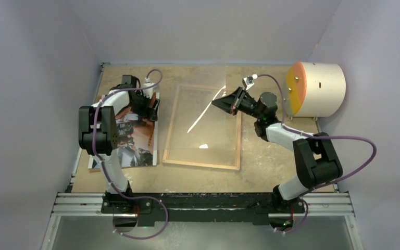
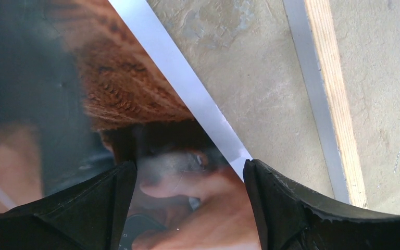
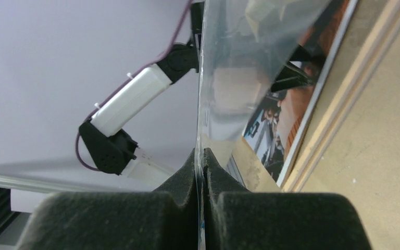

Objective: Put the photo into the frame
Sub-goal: Place the photo frame item in the photo frame.

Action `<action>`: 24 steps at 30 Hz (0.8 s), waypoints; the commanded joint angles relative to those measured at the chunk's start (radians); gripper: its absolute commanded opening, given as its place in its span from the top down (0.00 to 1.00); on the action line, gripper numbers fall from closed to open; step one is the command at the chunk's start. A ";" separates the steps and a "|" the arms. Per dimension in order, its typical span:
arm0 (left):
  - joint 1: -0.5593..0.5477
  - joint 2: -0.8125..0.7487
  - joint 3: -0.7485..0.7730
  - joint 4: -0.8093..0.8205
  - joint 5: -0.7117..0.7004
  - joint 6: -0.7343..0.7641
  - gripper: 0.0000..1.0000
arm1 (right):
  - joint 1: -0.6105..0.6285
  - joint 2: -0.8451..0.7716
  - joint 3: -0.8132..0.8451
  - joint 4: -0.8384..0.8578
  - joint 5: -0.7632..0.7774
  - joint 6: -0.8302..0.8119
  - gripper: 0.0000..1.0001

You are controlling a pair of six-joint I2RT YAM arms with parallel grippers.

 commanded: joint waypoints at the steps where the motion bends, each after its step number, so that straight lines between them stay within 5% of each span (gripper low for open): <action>1: -0.010 -0.003 0.018 -0.003 0.001 -0.015 0.19 | -0.007 0.058 -0.058 0.051 -0.013 -0.014 1.00; 10: -0.061 0.004 -0.015 0.015 -0.037 0.004 0.18 | -0.020 0.037 -0.060 -0.269 0.083 -0.295 1.00; 24: -0.083 -0.003 -0.028 0.016 -0.056 0.020 0.17 | -0.052 0.074 -0.115 -0.344 0.174 -0.363 1.00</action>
